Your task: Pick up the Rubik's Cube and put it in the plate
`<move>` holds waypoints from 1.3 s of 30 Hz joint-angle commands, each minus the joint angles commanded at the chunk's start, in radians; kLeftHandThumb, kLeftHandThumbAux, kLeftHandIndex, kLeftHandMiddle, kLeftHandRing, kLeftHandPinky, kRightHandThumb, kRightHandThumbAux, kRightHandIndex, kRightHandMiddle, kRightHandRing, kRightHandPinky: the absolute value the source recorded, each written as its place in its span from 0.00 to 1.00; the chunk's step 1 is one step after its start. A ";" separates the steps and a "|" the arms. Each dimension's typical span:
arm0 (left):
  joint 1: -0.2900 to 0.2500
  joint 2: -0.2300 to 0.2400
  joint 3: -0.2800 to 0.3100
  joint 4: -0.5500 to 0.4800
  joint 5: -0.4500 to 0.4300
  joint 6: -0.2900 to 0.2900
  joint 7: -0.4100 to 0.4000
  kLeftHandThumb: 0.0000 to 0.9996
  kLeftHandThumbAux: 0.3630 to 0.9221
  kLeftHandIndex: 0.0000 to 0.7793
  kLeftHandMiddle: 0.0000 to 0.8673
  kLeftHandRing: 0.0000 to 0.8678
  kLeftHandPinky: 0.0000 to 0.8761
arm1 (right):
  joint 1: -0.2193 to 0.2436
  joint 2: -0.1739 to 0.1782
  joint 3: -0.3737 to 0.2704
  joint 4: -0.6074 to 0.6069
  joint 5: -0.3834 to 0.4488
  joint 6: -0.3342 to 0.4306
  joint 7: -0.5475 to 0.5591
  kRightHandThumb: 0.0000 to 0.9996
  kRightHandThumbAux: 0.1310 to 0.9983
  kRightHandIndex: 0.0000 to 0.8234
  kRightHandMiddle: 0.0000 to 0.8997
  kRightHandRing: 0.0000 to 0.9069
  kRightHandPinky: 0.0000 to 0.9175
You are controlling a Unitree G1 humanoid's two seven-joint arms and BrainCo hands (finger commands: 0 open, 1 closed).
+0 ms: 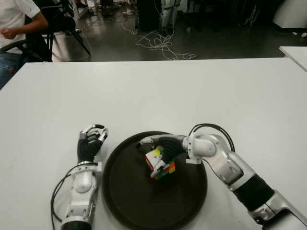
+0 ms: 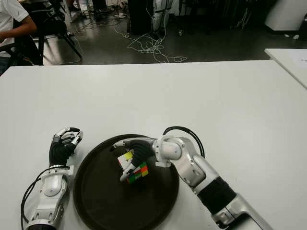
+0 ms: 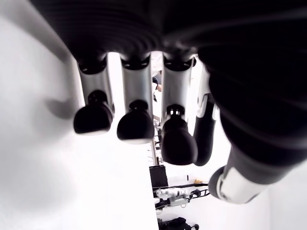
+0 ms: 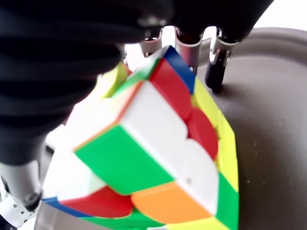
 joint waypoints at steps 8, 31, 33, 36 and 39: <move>-0.005 0.010 -0.001 0.009 0.002 0.004 -0.013 0.70 0.62 0.57 0.93 0.95 0.91 | 0.000 -0.004 0.002 -0.007 -0.017 0.015 -0.015 0.00 0.55 0.00 0.00 0.00 0.00; -0.006 0.002 0.001 0.020 0.008 -0.027 0.010 0.70 0.62 0.57 0.94 0.95 0.92 | 0.038 -0.014 -0.048 -0.083 -0.027 0.074 -0.111 0.00 0.58 0.00 0.00 0.00 0.00; -0.004 -0.001 0.000 0.014 0.006 -0.022 0.011 0.70 0.62 0.57 0.94 0.95 0.92 | 0.042 -0.012 -0.053 -0.083 -0.026 0.076 -0.123 0.00 0.58 0.00 0.00 0.00 0.00; -0.002 -0.003 0.000 0.009 0.005 -0.017 0.011 0.70 0.61 0.57 0.94 0.95 0.92 | 0.047 -0.010 -0.059 -0.084 -0.024 0.077 -0.141 0.00 0.57 0.00 0.00 0.00 0.00; -0.001 -0.004 0.000 0.004 0.002 -0.012 0.010 0.70 0.61 0.57 0.93 0.95 0.93 | 0.057 -0.011 -0.071 -0.088 -0.023 0.067 -0.169 0.00 0.55 0.00 0.00 0.00 0.00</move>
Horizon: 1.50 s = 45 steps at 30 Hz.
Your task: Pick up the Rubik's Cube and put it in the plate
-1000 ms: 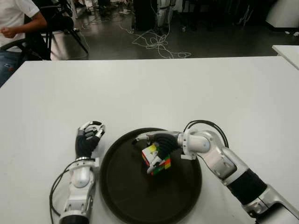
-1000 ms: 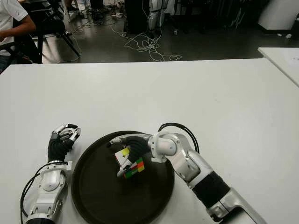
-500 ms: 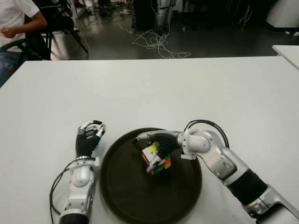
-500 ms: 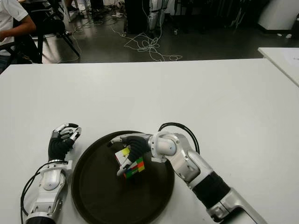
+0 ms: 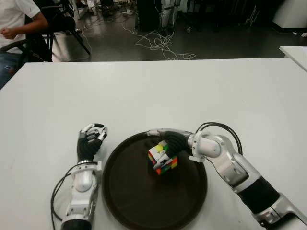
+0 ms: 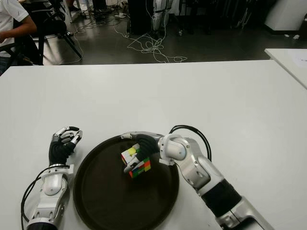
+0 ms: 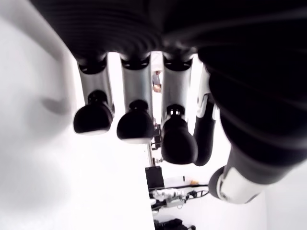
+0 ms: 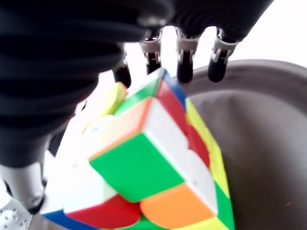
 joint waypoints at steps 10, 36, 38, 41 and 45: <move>0.000 -0.009 0.008 -0.018 -0.006 0.035 0.005 0.70 0.61 0.57 0.93 0.95 0.93 | 0.036 0.001 -0.061 -0.023 0.009 -0.061 -0.114 0.00 0.56 0.00 0.00 0.00 0.00; -0.004 0.010 0.008 0.005 -0.008 0.017 -0.034 0.70 0.62 0.57 0.94 0.95 0.92 | 0.078 0.008 -0.165 -0.106 0.034 -0.114 -0.239 0.00 0.54 0.00 0.00 0.00 0.00; -0.005 0.009 0.009 0.009 -0.011 0.012 -0.037 0.70 0.62 0.57 0.94 0.96 0.92 | 0.078 0.010 -0.167 -0.104 0.039 -0.121 -0.242 0.00 0.54 0.00 0.00 0.00 0.00; -0.006 0.003 0.015 0.014 -0.023 0.001 -0.040 0.70 0.62 0.57 0.94 0.96 0.92 | 0.085 0.015 -0.174 -0.100 0.059 -0.150 -0.252 0.00 0.55 0.00 0.00 0.00 0.00; -0.008 -0.003 0.019 0.019 -0.036 -0.005 -0.043 0.70 0.62 0.57 0.94 0.96 0.93 | 0.096 0.016 -0.186 -0.105 0.084 -0.176 -0.255 0.00 0.55 0.00 0.00 0.00 0.00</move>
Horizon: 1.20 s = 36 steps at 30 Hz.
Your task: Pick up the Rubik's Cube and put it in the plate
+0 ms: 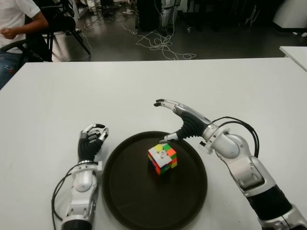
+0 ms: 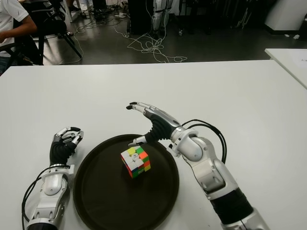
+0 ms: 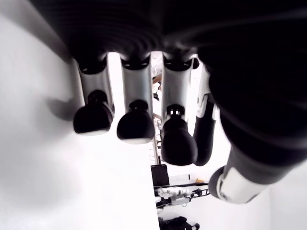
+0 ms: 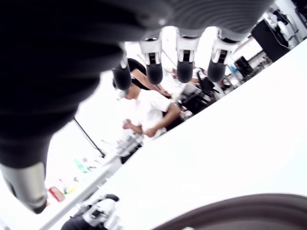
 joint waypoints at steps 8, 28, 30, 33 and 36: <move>-0.006 0.000 0.003 0.014 -0.020 -0.017 -0.016 0.70 0.62 0.57 0.94 0.96 0.92 | 0.044 -0.003 -0.069 0.020 0.084 -0.147 -0.051 0.00 0.57 0.00 0.00 0.00 0.00; -0.014 0.020 -0.001 0.016 -0.010 -0.008 -0.022 0.70 0.62 0.57 0.94 0.95 0.92 | 0.161 -0.010 -0.422 0.284 0.115 -0.551 -0.434 0.00 0.63 0.00 0.00 0.00 0.00; -0.014 0.022 -0.002 0.012 -0.009 -0.004 -0.023 0.70 0.61 0.57 0.94 0.96 0.92 | 0.170 0.013 -0.428 0.308 0.076 -0.565 -0.501 0.00 0.63 0.00 0.00 0.00 0.00; -0.015 0.025 -0.004 0.010 -0.005 0.000 -0.022 0.71 0.61 0.57 0.94 0.96 0.93 | 0.204 0.040 -0.430 0.331 0.015 -0.584 -0.590 0.00 0.64 0.00 0.00 0.00 0.00; -0.018 0.029 -0.004 0.014 -0.003 -0.003 -0.021 0.70 0.61 0.57 0.94 0.96 0.93 | 0.229 0.045 -0.432 0.344 -0.022 -0.577 -0.641 0.00 0.65 0.00 0.00 0.00 0.00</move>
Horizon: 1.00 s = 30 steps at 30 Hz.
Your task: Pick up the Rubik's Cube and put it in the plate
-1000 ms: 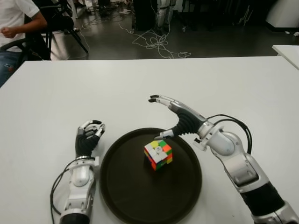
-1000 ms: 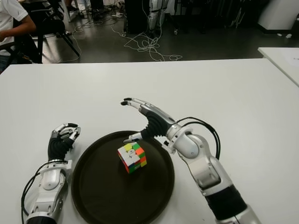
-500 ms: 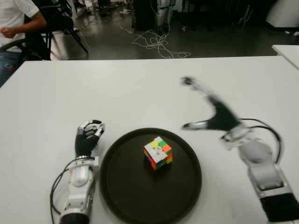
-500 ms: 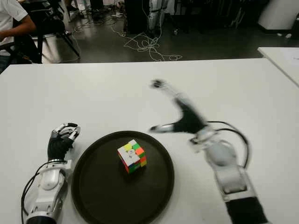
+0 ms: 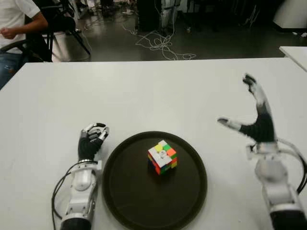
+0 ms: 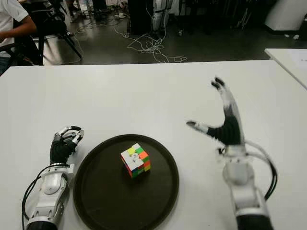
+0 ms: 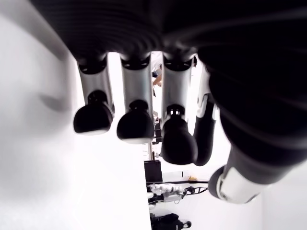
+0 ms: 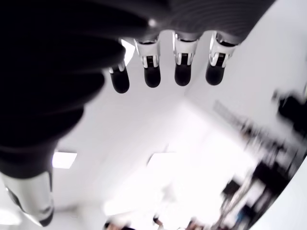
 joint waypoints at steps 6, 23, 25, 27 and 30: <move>0.000 0.005 -0.002 0.007 0.004 -0.020 -0.001 0.70 0.62 0.57 0.94 0.96 0.93 | 0.010 -0.008 0.001 0.069 -0.039 0.035 -0.053 0.00 0.66 0.00 0.00 0.00 0.00; -0.002 0.003 0.006 -0.002 0.001 -0.012 0.009 0.70 0.61 0.57 0.94 0.96 0.93 | 0.067 0.097 0.007 0.155 0.048 0.083 -0.128 0.00 0.71 0.15 0.20 0.20 0.20; -0.002 0.002 0.007 -0.002 -0.002 -0.016 0.008 0.70 0.62 0.57 0.94 0.96 0.93 | 0.064 0.100 0.009 0.164 0.055 0.087 -0.136 0.00 0.71 0.20 0.27 0.26 0.28; -0.002 0.001 0.008 -0.002 -0.006 -0.018 0.005 0.70 0.62 0.57 0.94 0.96 0.93 | 0.060 0.102 0.014 0.171 0.069 0.090 -0.137 0.00 0.70 0.24 0.32 0.32 0.32; -0.003 0.001 0.009 -0.004 -0.010 -0.018 0.002 0.70 0.62 0.57 0.94 0.95 0.93 | 0.054 0.107 0.017 0.178 0.093 0.090 -0.131 0.00 0.70 0.30 0.39 0.39 0.39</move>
